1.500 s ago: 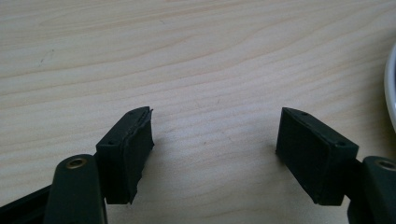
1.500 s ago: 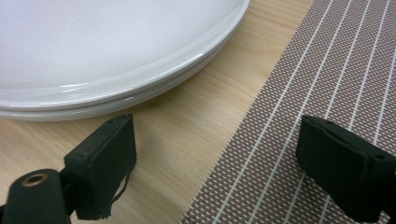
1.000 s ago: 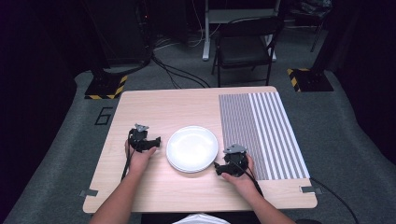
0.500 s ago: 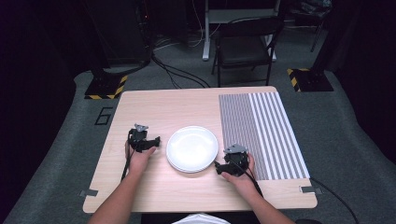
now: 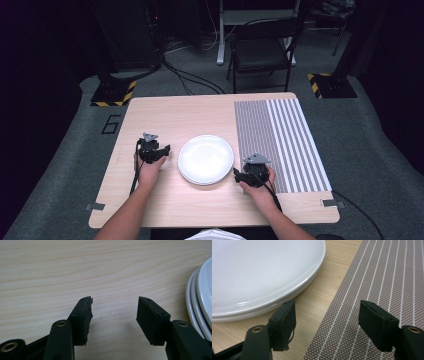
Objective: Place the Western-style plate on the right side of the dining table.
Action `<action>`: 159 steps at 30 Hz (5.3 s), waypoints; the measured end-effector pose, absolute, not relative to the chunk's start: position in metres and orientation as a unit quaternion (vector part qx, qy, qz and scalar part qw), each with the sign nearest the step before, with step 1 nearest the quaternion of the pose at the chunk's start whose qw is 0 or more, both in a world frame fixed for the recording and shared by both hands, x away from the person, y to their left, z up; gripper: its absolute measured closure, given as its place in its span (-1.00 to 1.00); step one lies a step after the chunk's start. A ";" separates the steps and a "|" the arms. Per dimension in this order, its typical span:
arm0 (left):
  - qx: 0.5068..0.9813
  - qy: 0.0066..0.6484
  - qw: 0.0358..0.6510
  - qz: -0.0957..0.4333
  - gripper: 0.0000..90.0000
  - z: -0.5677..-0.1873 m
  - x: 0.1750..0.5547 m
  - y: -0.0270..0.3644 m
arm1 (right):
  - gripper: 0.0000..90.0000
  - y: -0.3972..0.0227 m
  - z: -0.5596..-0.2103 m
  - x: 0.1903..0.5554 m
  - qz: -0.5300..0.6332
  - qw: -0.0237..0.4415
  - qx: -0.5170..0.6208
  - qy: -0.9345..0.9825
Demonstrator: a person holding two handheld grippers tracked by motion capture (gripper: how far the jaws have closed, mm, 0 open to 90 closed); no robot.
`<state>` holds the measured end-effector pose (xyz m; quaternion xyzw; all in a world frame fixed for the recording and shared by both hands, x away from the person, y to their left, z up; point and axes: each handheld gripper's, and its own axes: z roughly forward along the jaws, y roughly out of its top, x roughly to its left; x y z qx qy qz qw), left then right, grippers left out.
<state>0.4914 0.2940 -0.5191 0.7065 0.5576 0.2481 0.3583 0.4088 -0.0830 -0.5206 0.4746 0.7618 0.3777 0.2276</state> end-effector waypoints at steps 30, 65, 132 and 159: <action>0.703 0.547 0.419 0.174 0.11 -0.506 0.456 0.276 | -0.14 -0.088 -0.511 0.427 0.404 0.206 0.493 0.743; 0.700 0.541 0.455 0.102 0.19 -0.507 0.442 0.257 | -0.20 -0.071 -0.509 0.435 0.418 0.177 0.470 0.757; 0.709 0.527 0.460 0.085 0.12 -0.515 0.448 0.231 | -0.16 -0.073 -0.507 0.438 0.435 0.144 0.500 0.735; 0.736 0.499 0.451 0.080 0.10 -0.516 0.459 0.208 | -0.17 -0.094 -0.497 0.433 0.439 0.152 0.520 0.717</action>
